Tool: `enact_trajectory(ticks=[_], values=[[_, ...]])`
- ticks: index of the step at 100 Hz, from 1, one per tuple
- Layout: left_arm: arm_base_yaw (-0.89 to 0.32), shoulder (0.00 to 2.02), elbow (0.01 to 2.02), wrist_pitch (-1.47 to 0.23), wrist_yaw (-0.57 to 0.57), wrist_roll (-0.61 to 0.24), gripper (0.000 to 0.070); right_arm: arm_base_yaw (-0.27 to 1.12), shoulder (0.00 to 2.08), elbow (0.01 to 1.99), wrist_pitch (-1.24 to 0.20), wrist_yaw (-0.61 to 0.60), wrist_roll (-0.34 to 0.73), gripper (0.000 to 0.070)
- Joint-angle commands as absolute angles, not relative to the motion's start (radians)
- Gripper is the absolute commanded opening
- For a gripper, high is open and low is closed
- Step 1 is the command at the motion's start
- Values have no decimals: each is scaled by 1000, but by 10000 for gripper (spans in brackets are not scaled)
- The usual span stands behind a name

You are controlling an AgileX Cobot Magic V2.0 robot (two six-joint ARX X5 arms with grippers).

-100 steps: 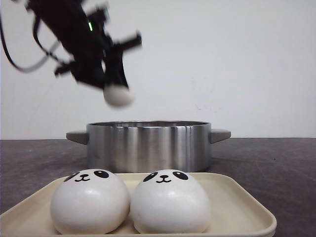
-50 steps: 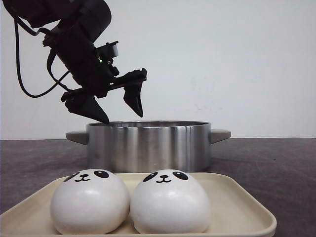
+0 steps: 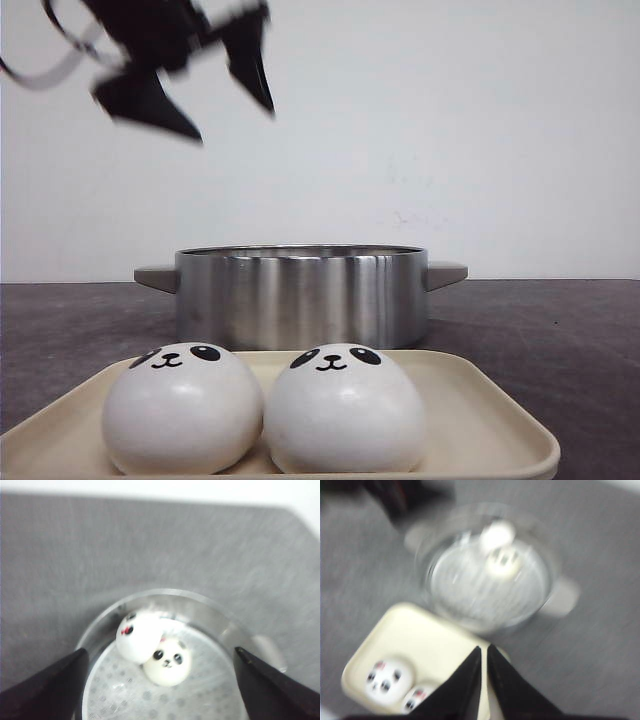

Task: Steam buns
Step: 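Lower the right gripper onto the nearer panda bun beside it and grasp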

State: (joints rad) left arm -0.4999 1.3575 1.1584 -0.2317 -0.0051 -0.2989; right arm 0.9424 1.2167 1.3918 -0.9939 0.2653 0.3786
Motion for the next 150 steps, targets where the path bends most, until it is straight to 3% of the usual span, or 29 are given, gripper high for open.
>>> enact_trajectory(ticks=[1, 15, 27, 32, 73, 85, 92, 96, 106, 129, 142, 150], values=[[-505, 1305, 1174, -289, -4, -302, 551, 953, 1230, 1301, -960, 208, 494, 12], [-506, 1163, 1174, -400, -2, -300, 551, 963, 1245, 1114, -845, 41, 609, 35], [-506, 1073, 1174, -458, -2, -300, 552, 978, 1275, 1025, -780, -41, 660, 347], [-506, 1046, 1174, -467, -2, -300, 551, 983, 1291, 1008, -769, -55, 666, 416], [-506, 1001, 1174, -506, -2, -304, 551, 995, 1531, 999, -701, -112, 651, 419], [-506, 1001, 1174, -510, -2, -304, 552, 994, 1583, 999, -671, -112, 651, 409], [-506, 1001, 1174, -510, -2, -304, 552, 994, 1603, 999, -659, -112, 651, 357], [-506, 1001, 1174, -510, -2, -304, 552, 994, 1610, 999, -657, -112, 651, 281], [-506, 1001, 1174, -509, -3, -303, 551, 993, 1615, 999, -657, -102, 645, 0], [-506, 1001, 1174, -510, -3, -303, 552, 993, 1562, 1033, -659, -45, 636, 1], [-506, 1001, 1174, -510, -3, -303, 552, 995, 1441, 1153, -659, -39, 616, 0], [-506, 1001, 1174, -509, -3, -303, 551, 994, 1392, 1261, -657, 36, 567, 0]])
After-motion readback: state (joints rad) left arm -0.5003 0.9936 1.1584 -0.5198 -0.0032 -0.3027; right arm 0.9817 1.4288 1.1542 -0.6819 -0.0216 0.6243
